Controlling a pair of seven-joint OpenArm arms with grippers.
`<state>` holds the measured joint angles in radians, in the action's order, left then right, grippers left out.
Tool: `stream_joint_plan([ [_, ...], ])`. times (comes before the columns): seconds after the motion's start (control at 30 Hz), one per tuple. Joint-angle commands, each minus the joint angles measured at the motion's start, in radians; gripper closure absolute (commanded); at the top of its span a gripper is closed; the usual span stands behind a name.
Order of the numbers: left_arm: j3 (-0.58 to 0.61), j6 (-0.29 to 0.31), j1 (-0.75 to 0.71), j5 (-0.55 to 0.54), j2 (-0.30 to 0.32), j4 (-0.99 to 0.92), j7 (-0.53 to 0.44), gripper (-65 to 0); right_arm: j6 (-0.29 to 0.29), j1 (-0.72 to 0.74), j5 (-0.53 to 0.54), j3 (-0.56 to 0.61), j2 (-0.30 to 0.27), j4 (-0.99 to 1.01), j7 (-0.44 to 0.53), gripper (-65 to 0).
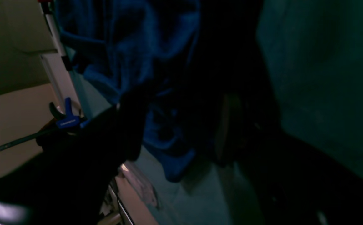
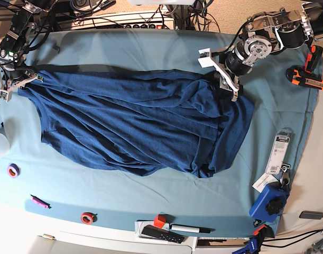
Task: Layout the t-shirt on the table in an organized manner, then fold the t-shirt properly
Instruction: 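Pull the shirt edge with the left gripper back away from the right gripper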
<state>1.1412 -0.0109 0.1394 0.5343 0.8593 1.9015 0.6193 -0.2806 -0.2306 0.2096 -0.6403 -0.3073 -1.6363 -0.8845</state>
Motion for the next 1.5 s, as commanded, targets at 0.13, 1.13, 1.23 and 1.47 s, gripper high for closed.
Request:
stream_joint_plan([
  [0.13,-0.003,0.011,0.004,-0.024,0.019,0.003,0.019,-34.5,0.004,0.006,0.0,-0.008,-0.023,-0.018,0.025,-9.6],
  [1.13,-0.004,-0.052,0.023,-0.017,0.018,0.061,0.124,0.0,0.004,0.026,-0.001,-0.008,-0.022,-0.018,0.039,0.0],
  [1.23,-0.004,-0.052,0.018,-0.031,0.057,0.102,0.133,0.0,0.005,0.025,0.001,-0.008,-0.022,-0.018,0.007,0.0],
  [1.47,-0.004,-0.052,-0.042,-0.033,0.127,0.224,0.204,0.0,0.005,-0.014,0.06,-0.008,-0.019,-0.018,-0.024,0.0],
])
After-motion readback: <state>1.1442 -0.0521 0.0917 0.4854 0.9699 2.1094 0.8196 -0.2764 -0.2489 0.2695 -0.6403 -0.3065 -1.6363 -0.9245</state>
